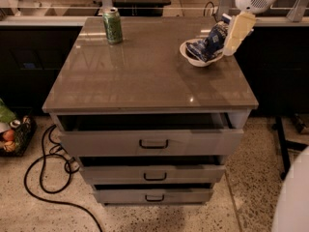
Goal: Pick blue chip bag from paper bowl and place on counter
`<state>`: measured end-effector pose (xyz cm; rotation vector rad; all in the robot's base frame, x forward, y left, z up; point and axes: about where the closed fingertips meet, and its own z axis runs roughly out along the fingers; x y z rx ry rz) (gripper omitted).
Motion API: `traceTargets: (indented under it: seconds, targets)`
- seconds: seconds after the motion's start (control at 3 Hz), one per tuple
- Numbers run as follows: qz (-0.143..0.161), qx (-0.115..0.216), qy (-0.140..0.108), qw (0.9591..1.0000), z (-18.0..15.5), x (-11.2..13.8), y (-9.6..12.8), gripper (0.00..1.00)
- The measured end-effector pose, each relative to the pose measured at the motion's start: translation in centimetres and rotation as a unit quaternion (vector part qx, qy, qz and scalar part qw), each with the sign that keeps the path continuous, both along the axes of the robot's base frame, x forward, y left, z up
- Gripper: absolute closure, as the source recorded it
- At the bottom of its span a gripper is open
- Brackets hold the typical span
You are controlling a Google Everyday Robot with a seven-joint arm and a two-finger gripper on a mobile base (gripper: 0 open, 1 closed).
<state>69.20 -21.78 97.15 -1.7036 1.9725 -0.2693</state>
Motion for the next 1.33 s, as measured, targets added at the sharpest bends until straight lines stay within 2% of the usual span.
traceTargets:
  seconds: [0.33, 0.67, 1.33]
  targets:
    - [0.003, 0.017, 0.006, 0.9998, -1.9, 2.6, -0.1, 0.00]
    - [-0.008, 0.038, -0.001, 0.9993, -4.1, 5.3, -0.6, 0.00]
    - [-0.028, 0.079, -0.020, 0.9962, -7.1, 8.9, -1.0, 0.00]
